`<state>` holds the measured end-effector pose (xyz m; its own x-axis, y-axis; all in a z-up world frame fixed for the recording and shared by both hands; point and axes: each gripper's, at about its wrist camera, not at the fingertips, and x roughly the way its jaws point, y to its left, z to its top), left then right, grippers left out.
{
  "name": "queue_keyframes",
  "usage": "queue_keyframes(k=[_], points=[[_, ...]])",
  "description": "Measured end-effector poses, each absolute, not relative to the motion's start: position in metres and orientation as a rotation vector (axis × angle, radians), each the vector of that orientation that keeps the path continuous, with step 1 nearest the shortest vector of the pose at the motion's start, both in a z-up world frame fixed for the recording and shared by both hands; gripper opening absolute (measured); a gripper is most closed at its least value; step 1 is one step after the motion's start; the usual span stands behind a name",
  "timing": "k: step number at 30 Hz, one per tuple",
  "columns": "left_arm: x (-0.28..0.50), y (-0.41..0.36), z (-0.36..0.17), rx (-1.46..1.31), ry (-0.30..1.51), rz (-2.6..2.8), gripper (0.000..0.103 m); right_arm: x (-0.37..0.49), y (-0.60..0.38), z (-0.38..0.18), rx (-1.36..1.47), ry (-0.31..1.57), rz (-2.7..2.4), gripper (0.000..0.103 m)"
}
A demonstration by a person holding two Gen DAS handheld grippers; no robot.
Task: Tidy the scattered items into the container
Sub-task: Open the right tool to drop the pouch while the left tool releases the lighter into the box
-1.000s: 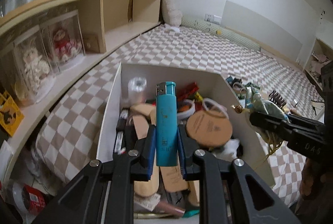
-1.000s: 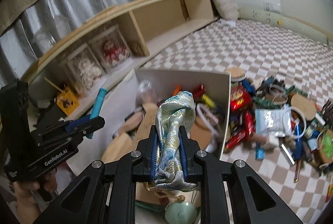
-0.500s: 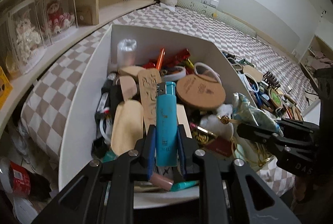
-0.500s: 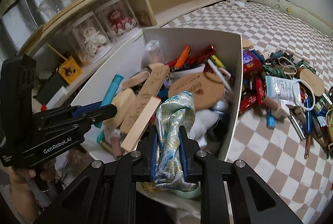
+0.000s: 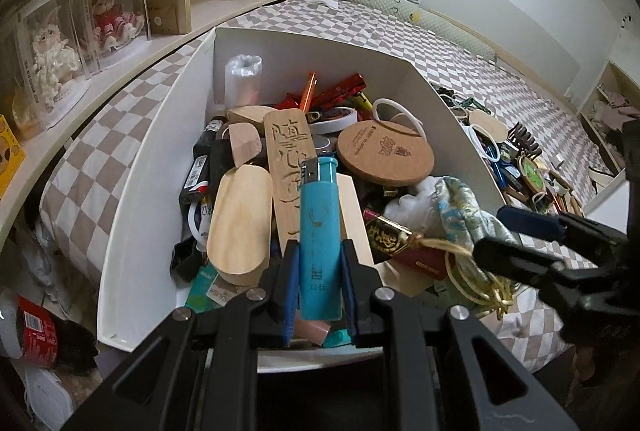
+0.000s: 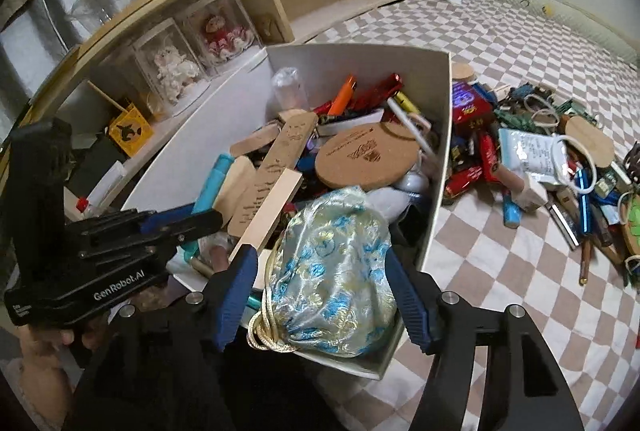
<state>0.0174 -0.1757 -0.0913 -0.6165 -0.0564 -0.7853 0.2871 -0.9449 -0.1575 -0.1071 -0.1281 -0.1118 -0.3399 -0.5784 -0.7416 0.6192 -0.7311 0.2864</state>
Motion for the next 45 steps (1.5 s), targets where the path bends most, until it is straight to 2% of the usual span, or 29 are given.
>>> queue_keyframes(k=[16, 17, 20, 21, 32, 37, 40, 43, 45], points=[[0.002, -0.145, -0.088, 1.326, 0.402, -2.694, 0.019, -0.115, -0.1, -0.083, 1.056, -0.144, -2.133, 0.067], [0.001, -0.144, -0.089, 1.328, 0.406, -2.693, 0.02, -0.116, -0.099, -0.083, 1.056, -0.148, -2.134, 0.067], [0.001, -0.145, -0.088, 1.324, 0.417, -2.686, 0.037, -0.117, -0.097, -0.083, 1.058, -0.154, -2.133, 0.067], [0.002, -0.146, -0.088, 1.317, 0.422, -2.685, 0.039, -0.117, -0.097, -0.083, 1.059, -0.157, -2.133, 0.067], [0.006, -0.161, -0.083, 1.274, 0.461, -2.664, 0.039, -0.113, -0.105, -0.084, 1.073, -0.269, -1.962, 0.067], [0.006, -0.151, -0.08, 1.309, 0.442, -2.736, 0.039, -0.114, -0.113, -0.095, 1.183, -0.34, -1.839, 0.067], [0.008, -0.139, -0.075, 1.315, 0.382, -2.787, 0.049, -0.119, -0.105, -0.1, 1.208, -0.429, -1.84, 0.067], [0.007, -0.126, -0.07, 1.325, 0.352, -2.852, 0.055, -0.124, -0.095, -0.099, 1.21, -0.457, -1.873, 0.067], [0.003, -0.118, -0.066, 1.327, 0.312, -2.881, 0.064, -0.126, -0.089, -0.097, 1.204, -0.471, -1.895, 0.067]])
